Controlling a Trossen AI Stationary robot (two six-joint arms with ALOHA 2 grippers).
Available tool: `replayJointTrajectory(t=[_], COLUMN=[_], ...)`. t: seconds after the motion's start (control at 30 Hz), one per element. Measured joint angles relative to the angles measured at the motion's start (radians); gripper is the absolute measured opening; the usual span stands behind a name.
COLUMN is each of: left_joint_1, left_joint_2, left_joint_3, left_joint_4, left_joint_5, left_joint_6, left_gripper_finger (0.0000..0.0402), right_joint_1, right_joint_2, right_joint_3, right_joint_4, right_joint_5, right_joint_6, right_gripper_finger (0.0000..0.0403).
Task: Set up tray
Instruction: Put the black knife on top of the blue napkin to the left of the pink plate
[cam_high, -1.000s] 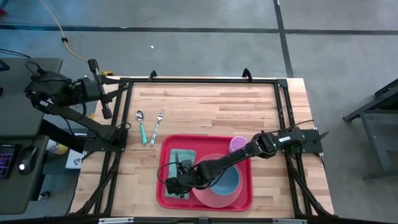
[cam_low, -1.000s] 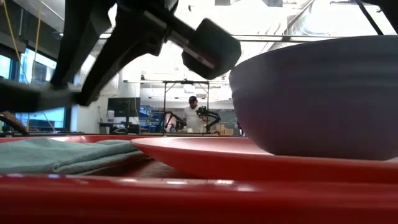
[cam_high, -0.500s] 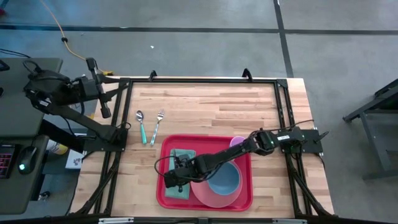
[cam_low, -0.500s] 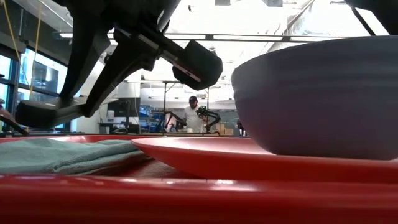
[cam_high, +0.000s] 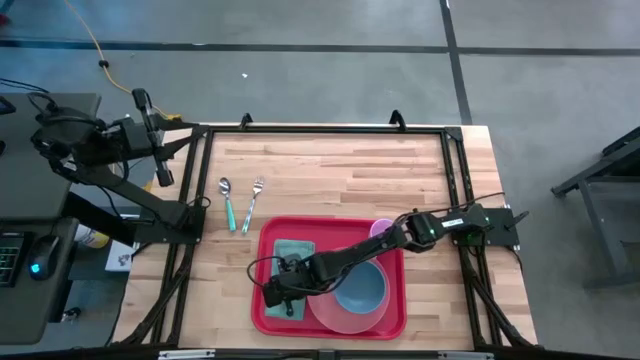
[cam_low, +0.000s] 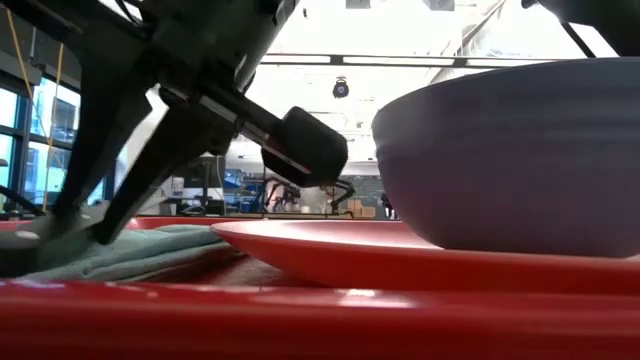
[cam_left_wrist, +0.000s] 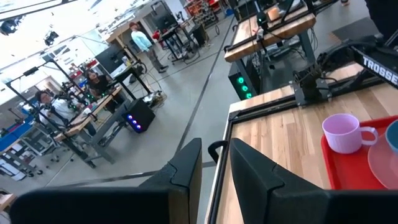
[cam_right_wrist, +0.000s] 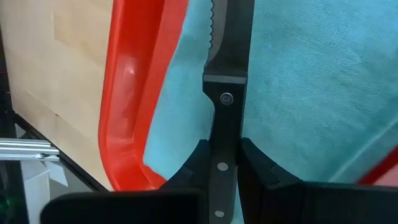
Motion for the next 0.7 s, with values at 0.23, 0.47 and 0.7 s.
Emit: replayJointTrajectory(t=[0.23, 0.47, 0.7], left_joint_1=[0.0, 0.0, 0.0], left_joint_2=[0.0, 0.0, 0.0], left_joint_3=[0.0, 0.0, 0.0], left_joint_4=[-0.004, -0.011, -0.022], left_joint_5=[0.0, 0.0, 0.001], left_joint_6=[-0.002, -0.003, -0.003], left_gripper_finger=[0.0117, 0.0117, 0.0117], right_joint_1=[-0.006, -0.006, -0.006], right_joint_2=[0.002, 0.002, 0.002], right_joint_3=[0.0, 0.0, 0.0], right_joint_4=[0.004, 0.028, 0.103], right_joint_5=[0.007, 0.022, 0.04], right_joint_6=[-0.011, -0.033, -0.089], right_gripper_finger=[0.0024, 0.0088, 0.015])
